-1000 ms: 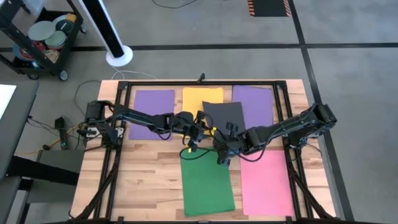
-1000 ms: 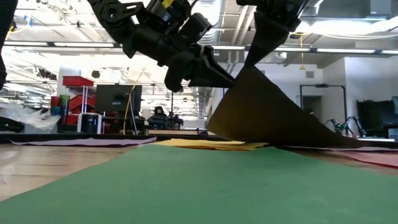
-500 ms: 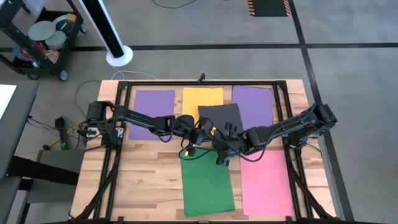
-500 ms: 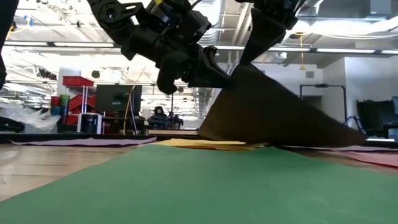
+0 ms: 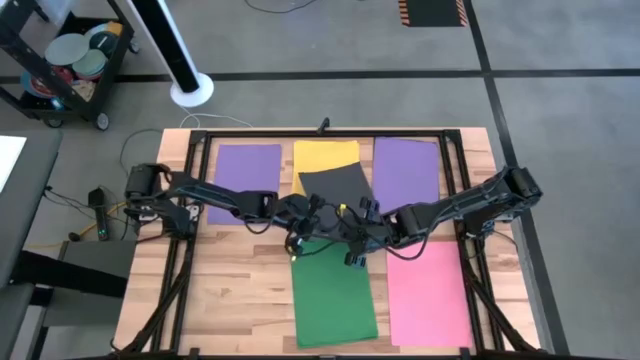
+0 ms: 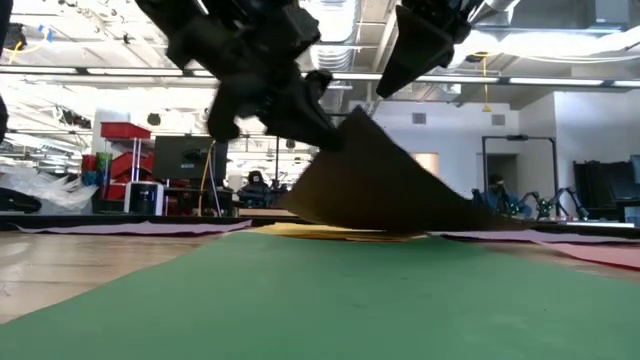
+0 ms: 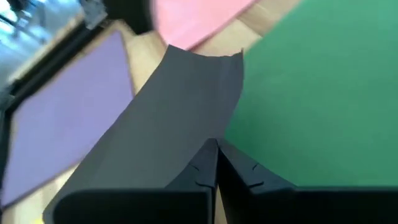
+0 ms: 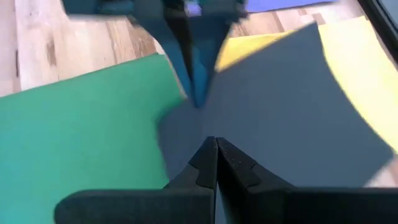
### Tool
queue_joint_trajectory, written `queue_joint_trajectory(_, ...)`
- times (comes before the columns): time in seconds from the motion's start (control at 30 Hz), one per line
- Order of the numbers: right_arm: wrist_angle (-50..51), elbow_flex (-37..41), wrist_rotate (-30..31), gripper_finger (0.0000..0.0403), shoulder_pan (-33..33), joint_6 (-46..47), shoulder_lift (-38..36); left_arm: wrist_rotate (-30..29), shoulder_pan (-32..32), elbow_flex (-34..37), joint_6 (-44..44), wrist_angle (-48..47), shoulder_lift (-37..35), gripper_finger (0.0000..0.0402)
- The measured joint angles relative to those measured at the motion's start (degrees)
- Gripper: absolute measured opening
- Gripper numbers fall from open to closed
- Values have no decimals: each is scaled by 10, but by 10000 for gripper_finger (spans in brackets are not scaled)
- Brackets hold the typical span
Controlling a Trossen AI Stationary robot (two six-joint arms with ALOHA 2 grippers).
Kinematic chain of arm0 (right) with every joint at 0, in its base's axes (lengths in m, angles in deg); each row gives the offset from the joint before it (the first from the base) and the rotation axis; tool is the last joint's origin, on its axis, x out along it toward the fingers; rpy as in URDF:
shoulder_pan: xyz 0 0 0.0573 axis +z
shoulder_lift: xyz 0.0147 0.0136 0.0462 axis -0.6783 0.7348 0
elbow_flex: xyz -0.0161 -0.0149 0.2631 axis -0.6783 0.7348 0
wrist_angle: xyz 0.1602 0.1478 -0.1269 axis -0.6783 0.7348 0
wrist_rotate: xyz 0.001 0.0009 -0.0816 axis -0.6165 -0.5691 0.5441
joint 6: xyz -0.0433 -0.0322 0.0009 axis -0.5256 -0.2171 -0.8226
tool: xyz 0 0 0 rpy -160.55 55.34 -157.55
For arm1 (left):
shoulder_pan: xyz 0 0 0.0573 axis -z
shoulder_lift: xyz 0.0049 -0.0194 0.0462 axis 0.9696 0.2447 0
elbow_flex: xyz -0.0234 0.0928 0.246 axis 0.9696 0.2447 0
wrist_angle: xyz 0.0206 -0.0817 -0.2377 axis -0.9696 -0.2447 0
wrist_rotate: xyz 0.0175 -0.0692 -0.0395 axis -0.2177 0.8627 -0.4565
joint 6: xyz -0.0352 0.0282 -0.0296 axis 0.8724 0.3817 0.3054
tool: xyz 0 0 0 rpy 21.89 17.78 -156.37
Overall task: Organize paper
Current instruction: Move the black paper to the bottom left of the table
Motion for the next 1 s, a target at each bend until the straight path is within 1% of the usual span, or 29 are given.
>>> queue_joint_trajectory(0.23,-1,0,3,0,10,-8,-29,-2,50,0,50,-149,-81,0)
queue_joint_trajectory(0.33,-4,0,23,0,21,-13,-48,-8,84,0,71,-215,-109,0)
queue_joint_trajectory(0.47,-6,0,45,0,32,-17,-69,-31,139,0,98,-310,-127,0)
queue_joint_trajectory(0.63,-5,0,49,0,35,-17,-76,-36,214,0,161,-411,-132,0)
queue_joint_trajectory(0.83,-4,0,50,0,35,-16,-76,-35,318,0,239,-443,-131,0)
queue_joint_trajectory(1.0,-4,0,50,0,35,-14,-76,-35,380,0,286,-446,-131,0)
